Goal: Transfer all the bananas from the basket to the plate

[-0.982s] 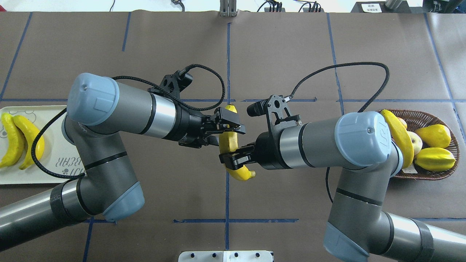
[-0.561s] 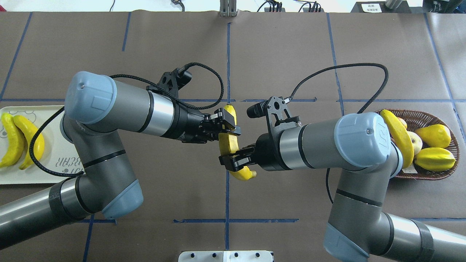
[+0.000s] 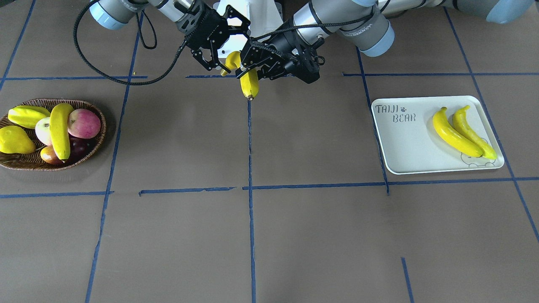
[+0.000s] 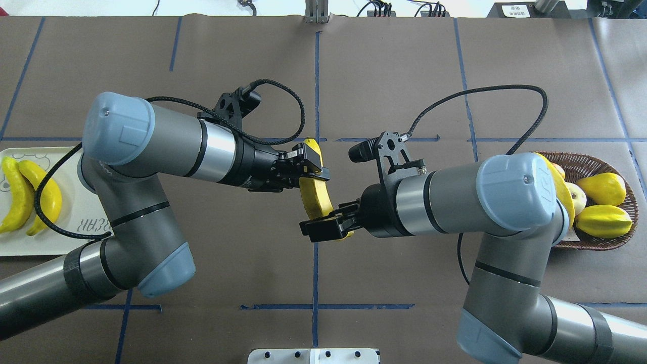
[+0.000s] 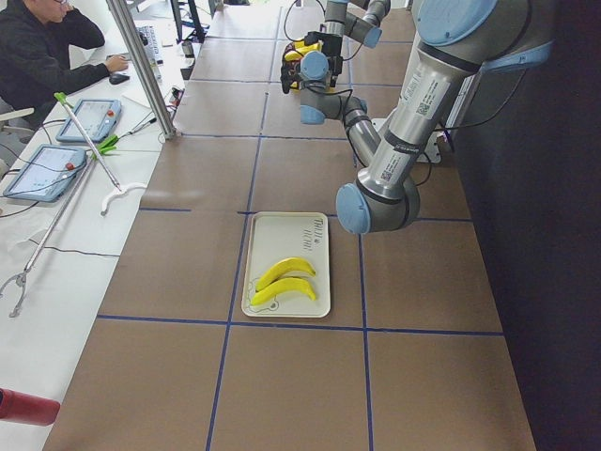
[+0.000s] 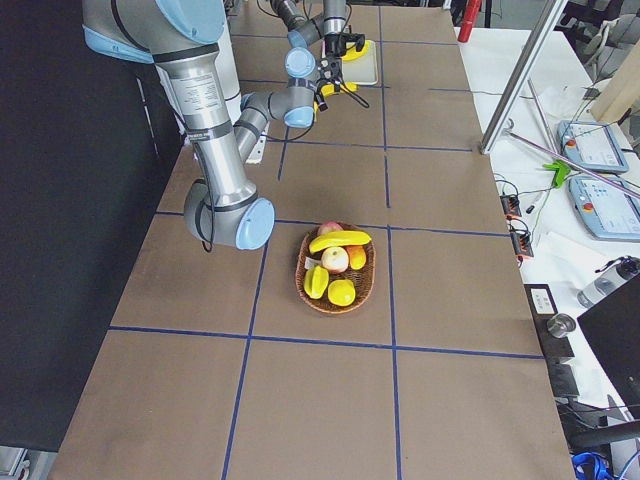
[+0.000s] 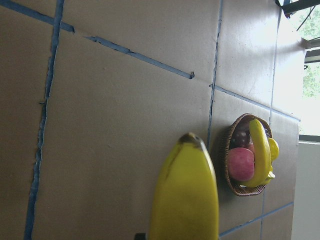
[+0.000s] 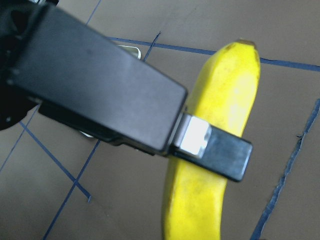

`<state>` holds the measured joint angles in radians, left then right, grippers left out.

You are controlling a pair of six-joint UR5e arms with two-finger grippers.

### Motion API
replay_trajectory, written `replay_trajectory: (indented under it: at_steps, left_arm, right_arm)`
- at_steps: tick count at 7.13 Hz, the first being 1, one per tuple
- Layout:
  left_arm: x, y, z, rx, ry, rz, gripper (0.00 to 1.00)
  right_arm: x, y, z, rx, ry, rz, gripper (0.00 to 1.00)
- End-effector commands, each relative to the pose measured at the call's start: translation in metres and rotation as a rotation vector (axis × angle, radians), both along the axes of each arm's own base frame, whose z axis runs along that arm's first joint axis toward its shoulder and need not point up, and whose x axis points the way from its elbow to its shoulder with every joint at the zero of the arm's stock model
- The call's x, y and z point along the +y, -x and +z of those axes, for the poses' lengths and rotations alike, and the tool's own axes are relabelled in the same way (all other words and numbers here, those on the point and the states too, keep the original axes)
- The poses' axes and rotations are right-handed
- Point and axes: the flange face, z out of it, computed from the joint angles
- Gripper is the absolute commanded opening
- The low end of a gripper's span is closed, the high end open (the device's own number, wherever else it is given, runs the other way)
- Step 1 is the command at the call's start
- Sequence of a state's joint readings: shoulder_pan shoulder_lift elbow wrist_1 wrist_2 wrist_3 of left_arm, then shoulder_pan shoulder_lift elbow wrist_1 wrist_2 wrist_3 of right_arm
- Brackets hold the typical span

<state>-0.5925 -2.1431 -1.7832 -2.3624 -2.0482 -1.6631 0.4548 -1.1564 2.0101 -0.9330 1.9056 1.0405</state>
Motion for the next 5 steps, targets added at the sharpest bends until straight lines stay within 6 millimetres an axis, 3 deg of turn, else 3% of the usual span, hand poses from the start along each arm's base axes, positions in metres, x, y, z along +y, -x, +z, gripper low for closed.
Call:
replay_trajectory:
  at_steps: [1,2,4,5]
  left_arm:
    - [-0.049,0.052,0.036,-0.052,0.042,-0.023,0.00]
    - [-0.077,0.097,0.078,-0.099,0.100,0.005,0.00]
    - [-0.088,0.182,0.193,-0.208,0.108,0.052,0.00]
    - [-0.089,0.217,0.234,-0.228,0.164,0.068,0.00]
  right_arm:
    - [-0.025,-0.044,0.010,0.006,0.037,0.028,1.00]
    - [-0.050,-0.077,0.015,0.037,0.071,0.035,1.00]
    - [-0.111,-0.148,0.038,0.153,0.214,0.076,1.00]
    - [-0.128,-0.167,0.047,0.203,0.280,0.097,1.00]
